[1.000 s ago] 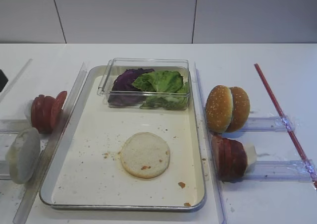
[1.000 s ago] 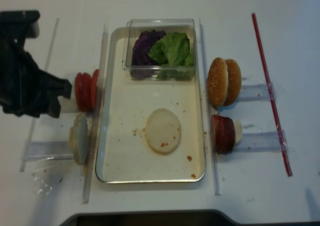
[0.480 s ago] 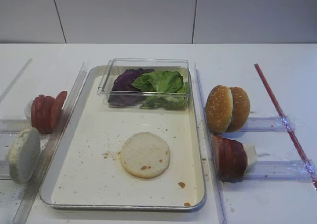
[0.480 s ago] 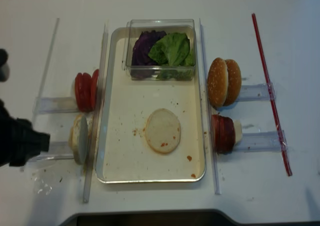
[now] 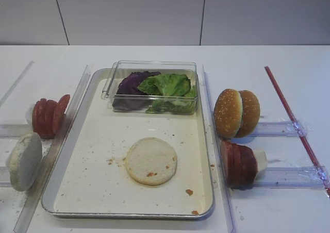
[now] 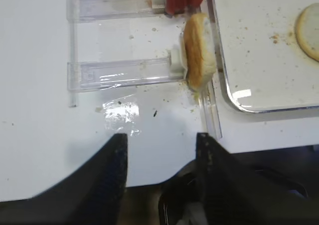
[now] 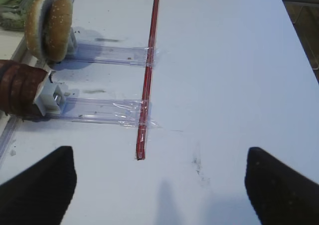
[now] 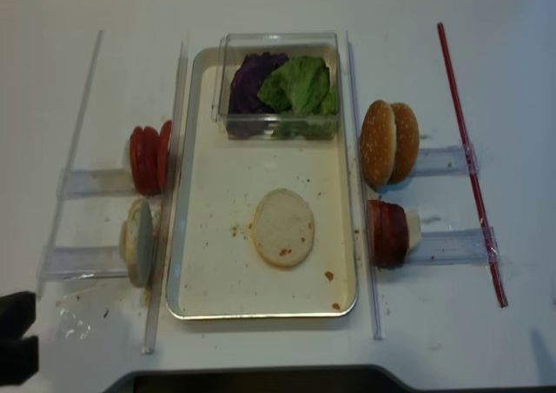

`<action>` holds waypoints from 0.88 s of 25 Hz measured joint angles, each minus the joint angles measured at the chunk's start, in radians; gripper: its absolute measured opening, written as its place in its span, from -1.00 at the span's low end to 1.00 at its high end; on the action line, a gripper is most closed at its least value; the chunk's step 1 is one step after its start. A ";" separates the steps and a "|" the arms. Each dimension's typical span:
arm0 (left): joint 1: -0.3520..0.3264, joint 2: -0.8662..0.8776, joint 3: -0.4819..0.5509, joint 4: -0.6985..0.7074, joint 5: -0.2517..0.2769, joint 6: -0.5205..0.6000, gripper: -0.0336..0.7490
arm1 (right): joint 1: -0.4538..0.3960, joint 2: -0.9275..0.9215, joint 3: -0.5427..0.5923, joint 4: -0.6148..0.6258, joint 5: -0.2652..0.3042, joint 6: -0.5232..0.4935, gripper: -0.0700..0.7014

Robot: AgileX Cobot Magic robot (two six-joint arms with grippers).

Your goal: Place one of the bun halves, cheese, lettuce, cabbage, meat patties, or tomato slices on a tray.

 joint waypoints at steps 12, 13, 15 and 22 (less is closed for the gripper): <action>0.000 -0.352 0.152 0.000 0.011 0.033 -0.13 | 0.000 0.000 0.000 0.000 0.000 0.000 0.98; 0.000 -0.380 0.162 0.000 0.013 0.033 -0.13 | 0.000 0.000 0.000 0.000 0.000 0.000 0.98; 0.000 -0.441 0.181 0.000 0.015 0.036 -0.13 | 0.000 0.000 0.000 0.000 0.000 0.000 0.98; 0.003 -0.470 0.225 0.000 -0.041 0.036 -0.13 | 0.000 0.000 0.000 0.000 0.000 0.000 0.98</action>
